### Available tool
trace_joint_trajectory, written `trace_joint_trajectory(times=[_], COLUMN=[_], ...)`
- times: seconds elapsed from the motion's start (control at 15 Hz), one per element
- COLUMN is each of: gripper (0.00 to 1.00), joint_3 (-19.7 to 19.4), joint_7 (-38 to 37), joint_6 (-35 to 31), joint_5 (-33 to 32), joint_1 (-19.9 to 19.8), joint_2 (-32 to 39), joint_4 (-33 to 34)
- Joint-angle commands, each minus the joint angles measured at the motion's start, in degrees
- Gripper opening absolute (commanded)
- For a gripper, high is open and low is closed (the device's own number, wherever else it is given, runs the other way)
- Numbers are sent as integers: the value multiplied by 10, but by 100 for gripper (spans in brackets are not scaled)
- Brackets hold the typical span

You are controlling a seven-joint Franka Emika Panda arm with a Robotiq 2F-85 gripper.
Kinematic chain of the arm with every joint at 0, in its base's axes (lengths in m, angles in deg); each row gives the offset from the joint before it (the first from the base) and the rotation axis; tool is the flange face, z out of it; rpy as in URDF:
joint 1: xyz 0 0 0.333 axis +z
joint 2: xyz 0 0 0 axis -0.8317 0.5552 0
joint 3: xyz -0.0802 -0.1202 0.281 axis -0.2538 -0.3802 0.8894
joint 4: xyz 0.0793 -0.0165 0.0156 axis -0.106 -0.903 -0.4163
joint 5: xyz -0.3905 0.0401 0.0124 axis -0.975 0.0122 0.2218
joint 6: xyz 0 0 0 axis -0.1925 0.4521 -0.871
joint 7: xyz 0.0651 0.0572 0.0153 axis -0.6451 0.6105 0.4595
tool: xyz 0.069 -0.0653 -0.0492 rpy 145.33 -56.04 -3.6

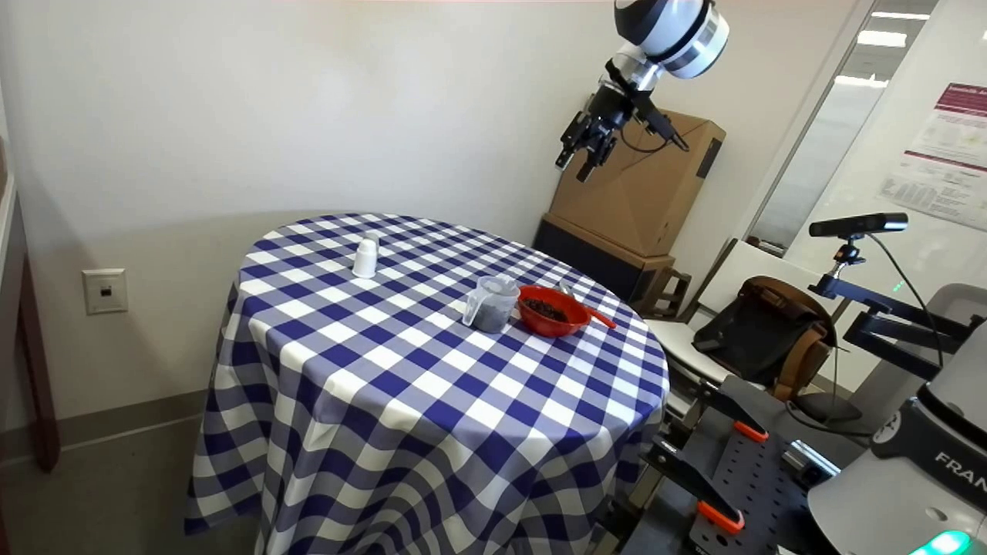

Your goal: Use the spoon on the table to scoop some of the contents in the red bowl into the clear jug

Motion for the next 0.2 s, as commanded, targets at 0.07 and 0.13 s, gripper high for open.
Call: trace_joint_trajectory(times=[0.07,0.13], gripper=[100,100], joint_3=[-35,-39], joint_7=[2,2], joint_6=[-9,-12], joint_5=[18,18], joint_1=[40,45], joint_2=[-48,-65], joint_4=[-55,-75])
